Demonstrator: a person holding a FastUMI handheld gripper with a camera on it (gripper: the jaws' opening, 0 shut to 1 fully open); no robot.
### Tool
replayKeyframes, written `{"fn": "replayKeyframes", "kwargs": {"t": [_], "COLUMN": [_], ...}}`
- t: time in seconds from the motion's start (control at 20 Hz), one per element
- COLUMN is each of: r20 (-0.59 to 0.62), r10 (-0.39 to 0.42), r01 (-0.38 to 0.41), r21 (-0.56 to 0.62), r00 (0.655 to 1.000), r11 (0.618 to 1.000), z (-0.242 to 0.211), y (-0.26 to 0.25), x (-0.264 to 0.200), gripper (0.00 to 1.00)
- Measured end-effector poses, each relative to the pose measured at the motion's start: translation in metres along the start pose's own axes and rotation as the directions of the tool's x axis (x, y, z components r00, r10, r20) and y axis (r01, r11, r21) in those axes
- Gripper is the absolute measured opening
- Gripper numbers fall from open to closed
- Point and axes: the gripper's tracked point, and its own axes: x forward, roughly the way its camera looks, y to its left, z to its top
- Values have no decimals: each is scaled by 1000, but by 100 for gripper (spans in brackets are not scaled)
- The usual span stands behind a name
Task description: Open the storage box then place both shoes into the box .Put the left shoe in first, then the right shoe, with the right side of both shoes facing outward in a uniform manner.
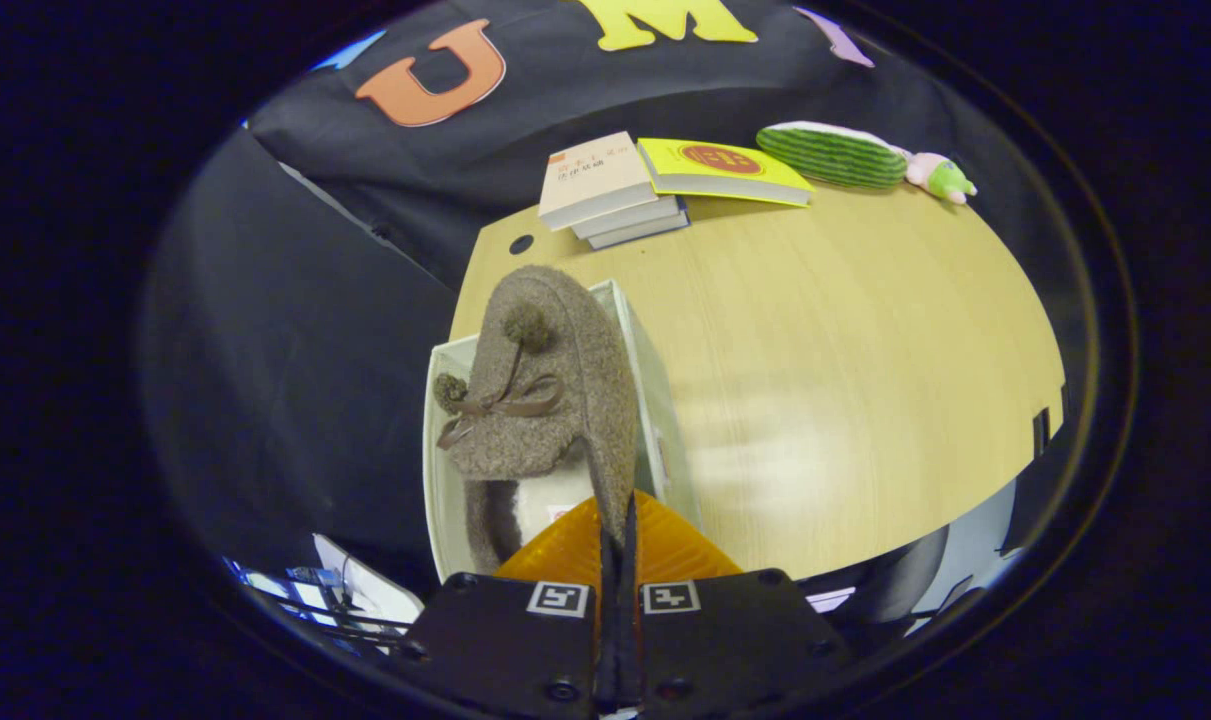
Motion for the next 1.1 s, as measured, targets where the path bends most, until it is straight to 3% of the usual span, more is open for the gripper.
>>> {"fn": "replayKeyframes", "kwargs": {"t": [0.1, 0.25, 0.45, 0.65, 0.75, 1.1], "r20": [-5, 11, 90, 241, 322, 585], "r10": [17, 72, 110, 74, 42, 6], "r01": [-17, -72, -106, -44, 12, 129], "r21": [17, 18, -47, -129, -163, -190], "r00": [1000, 997, 990, 968, 946, 811], "r11": [1000, 997, 993, 991, 987, 973], "z": [-4, -2, 14, 37, 52, 92], "y": [3, 11, 16, 3, -8, -59], "x": [1, 0, -13, -30, -44, -123], "gripper": [9, 20, 50, 77, 77, 82]}}
